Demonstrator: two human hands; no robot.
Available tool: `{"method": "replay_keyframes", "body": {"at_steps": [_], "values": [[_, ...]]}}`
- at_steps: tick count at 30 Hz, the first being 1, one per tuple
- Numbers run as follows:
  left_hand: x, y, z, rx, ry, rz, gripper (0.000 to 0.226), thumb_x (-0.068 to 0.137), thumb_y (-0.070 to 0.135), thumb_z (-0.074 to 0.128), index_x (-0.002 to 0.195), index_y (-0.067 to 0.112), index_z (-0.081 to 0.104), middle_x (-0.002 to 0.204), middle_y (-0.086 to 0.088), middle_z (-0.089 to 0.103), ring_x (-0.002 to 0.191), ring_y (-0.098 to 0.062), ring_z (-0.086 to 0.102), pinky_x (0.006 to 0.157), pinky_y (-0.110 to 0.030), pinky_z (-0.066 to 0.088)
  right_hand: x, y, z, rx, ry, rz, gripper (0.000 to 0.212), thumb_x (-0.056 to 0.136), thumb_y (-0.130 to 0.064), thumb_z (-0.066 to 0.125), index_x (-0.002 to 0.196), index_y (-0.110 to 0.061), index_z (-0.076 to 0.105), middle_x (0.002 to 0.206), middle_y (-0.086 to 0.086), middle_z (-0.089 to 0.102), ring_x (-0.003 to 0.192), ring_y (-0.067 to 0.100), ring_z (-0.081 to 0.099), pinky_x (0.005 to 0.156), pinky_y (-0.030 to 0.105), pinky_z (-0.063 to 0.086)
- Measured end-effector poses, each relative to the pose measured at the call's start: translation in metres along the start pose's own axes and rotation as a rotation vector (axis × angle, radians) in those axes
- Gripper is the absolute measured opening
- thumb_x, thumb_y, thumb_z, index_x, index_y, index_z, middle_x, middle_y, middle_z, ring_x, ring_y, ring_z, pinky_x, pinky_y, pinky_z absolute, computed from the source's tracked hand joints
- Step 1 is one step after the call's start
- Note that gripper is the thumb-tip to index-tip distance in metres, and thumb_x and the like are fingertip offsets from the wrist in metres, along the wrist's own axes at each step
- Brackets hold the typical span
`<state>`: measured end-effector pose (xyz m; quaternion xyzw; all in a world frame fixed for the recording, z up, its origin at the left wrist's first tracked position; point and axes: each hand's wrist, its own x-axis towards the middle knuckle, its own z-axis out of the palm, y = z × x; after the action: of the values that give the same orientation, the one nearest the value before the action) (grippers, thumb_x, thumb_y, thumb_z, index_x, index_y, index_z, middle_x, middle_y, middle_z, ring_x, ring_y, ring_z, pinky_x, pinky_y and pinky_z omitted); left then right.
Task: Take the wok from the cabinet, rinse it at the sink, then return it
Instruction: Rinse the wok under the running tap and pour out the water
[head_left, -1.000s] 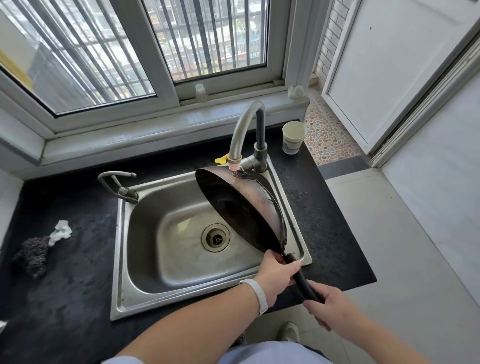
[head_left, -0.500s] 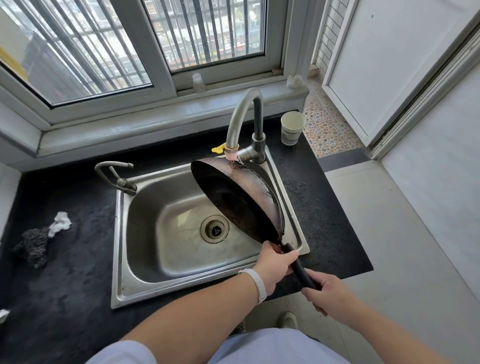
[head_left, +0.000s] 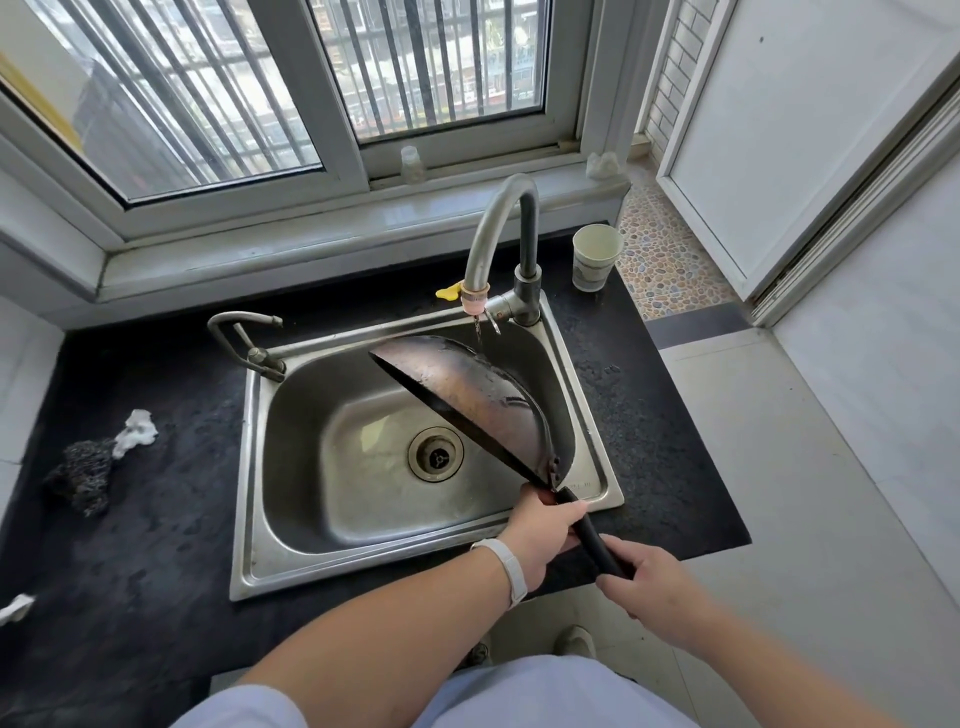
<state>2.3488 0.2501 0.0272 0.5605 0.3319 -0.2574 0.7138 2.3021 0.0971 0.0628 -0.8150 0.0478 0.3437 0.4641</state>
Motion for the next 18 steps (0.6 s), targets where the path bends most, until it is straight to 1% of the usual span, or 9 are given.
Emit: {"method": "replay_keyframes", "body": {"at_steps": [3,6,8,11,13,14,15,17,18], "values": [[-0.002,-0.002,-0.003,-0.001,-0.006,-0.022,0.024,0.09,0.004,0.067,0.103,0.009,0.047,0.105,-0.011,0.058,0.089,-0.022,0.066,0.072,-0.031,0.061,-0.003,-0.002,0.006,-0.044,0.022,-0.04,0.042,0.088,-0.002,0.063,0.115,-0.033,0.07,0.051,-0.021,0.055,0.045,-0.003,0.045,0.051,0.013,0.039],[-0.005,-0.003,-0.005,-0.034,-0.015,-0.054,0.023,0.091,0.005,0.064,0.106,0.009,0.047,0.105,-0.014,0.058,0.096,-0.031,0.066,0.086,-0.045,0.059,-0.006,-0.004,0.01,-0.085,0.037,-0.062,0.039,0.086,-0.005,0.063,0.111,-0.034,0.071,0.054,-0.016,0.055,0.046,-0.001,0.044,0.05,0.013,0.036],[-0.008,-0.005,-0.008,-0.06,-0.014,-0.081,0.027,0.092,0.006,0.063,0.115,0.007,0.048,0.108,-0.017,0.059,0.099,-0.035,0.067,0.086,-0.046,0.058,-0.007,-0.003,0.013,-0.132,0.051,-0.072,0.037,0.085,-0.009,0.063,0.106,-0.039,0.07,0.056,-0.01,0.053,0.046,0.001,0.043,0.05,0.016,0.035],[-0.012,-0.009,-0.014,-0.104,0.0,-0.085,0.033,0.093,0.006,0.063,0.123,0.001,0.049,0.106,-0.017,0.058,0.09,-0.028,0.065,0.083,-0.04,0.058,-0.009,-0.001,0.02,-0.143,0.062,-0.096,0.032,0.082,-0.011,0.064,0.096,-0.039,0.069,0.056,-0.011,0.053,0.049,0.003,0.043,0.05,0.02,0.035],[-0.014,-0.011,-0.019,-0.122,0.011,-0.087,0.031,0.093,0.006,0.063,0.121,-0.001,0.052,0.104,-0.016,0.06,0.087,-0.025,0.064,0.083,-0.038,0.059,-0.01,-0.001,0.025,-0.177,0.069,-0.102,0.03,0.082,-0.013,0.064,0.095,-0.04,0.068,0.058,-0.01,0.056,0.05,0.003,0.046,0.051,0.018,0.035],[-0.016,-0.012,-0.022,-0.135,0.015,-0.088,0.029,0.093,0.006,0.063,0.12,0.0,0.052,0.104,-0.016,0.061,0.087,-0.025,0.065,0.081,-0.038,0.059,-0.011,-0.001,0.028,-0.2,0.074,-0.103,0.029,0.082,-0.014,0.064,0.096,-0.039,0.067,0.06,-0.006,0.059,0.051,0.003,0.047,0.051,0.019,0.036],[-0.017,-0.012,-0.025,-0.15,0.019,-0.089,0.028,0.093,0.005,0.063,0.118,0.0,0.053,0.103,-0.016,0.062,0.088,-0.026,0.065,0.081,-0.039,0.059,-0.01,-0.003,0.031,-0.22,0.081,-0.105,0.029,0.082,-0.014,0.063,0.097,-0.038,0.067,0.064,-0.002,0.061,0.052,0.005,0.047,0.052,0.022,0.038],[-0.021,-0.011,-0.031,-0.19,0.017,-0.083,0.021,0.093,0.003,0.063,0.111,0.0,0.054,0.101,-0.018,0.061,0.089,-0.03,0.065,0.087,-0.045,0.058,-0.009,-0.007,0.037,-0.26,0.091,-0.114,0.027,0.08,-0.015,0.06,0.098,-0.035,0.065,0.068,0.002,0.063,0.055,0.009,0.051,0.055,0.029,0.042],[-0.023,-0.01,-0.034,-0.212,0.014,-0.073,0.016,0.092,0.002,0.062,0.106,0.0,0.054,0.099,-0.019,0.061,0.088,-0.031,0.064,0.09,-0.047,0.057,-0.009,-0.01,0.04,-0.288,0.094,-0.119,0.026,0.08,-0.015,0.059,0.098,-0.032,0.065,0.069,0.002,0.063,0.059,0.014,0.054,0.056,0.032,0.043]]}}
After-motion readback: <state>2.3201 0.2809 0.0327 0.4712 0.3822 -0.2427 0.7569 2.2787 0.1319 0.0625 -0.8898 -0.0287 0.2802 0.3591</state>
